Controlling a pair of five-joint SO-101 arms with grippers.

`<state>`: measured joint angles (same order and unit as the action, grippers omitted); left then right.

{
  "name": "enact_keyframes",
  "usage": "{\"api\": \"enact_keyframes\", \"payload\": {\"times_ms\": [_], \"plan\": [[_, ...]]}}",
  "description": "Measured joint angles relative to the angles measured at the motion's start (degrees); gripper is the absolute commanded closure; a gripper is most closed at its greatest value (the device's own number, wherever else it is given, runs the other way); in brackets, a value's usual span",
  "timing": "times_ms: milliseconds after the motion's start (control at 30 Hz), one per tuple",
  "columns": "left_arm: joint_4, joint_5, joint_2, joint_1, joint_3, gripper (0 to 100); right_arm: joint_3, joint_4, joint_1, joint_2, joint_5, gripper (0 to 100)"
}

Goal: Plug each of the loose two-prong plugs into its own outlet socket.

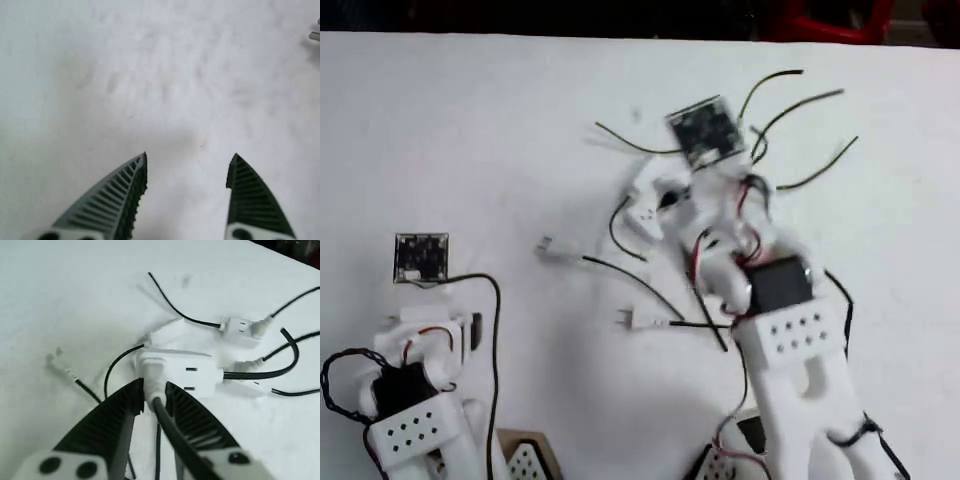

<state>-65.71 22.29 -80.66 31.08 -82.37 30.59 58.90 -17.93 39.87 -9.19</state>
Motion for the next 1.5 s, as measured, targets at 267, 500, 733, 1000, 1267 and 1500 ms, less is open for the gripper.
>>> {"api": "enact_keyframes", "payload": {"times_ms": [267,500,733,1000,1267,1500], "plan": [[0.0,0.0,0.0,0.0,0.0,74,0.0,-12.31,3.52,-14.15,-0.09,98.1],[0.0,0.0,0.0,0.0,0.0,74,-0.97,-24.18,3.6,-25.93,-0.35,98.1],[0.0,0.0,0.0,0.0,0.0,74,-12.57,-25.49,7.12,-40.0,-0.35,97.5],[0.0,0.0,0.0,0.0,0.0,74,-26.29,-20.31,11.08,-53.1,-0.35,88.9],[0.0,0.0,0.0,0.0,-0.62,74,-36.48,-7.21,11.52,-55.3,-0.35,88.8],[0.0,0.0,0.0,0.09,-0.53,74,-43.25,7.65,11.43,-55.21,-0.35,88.9]]}}
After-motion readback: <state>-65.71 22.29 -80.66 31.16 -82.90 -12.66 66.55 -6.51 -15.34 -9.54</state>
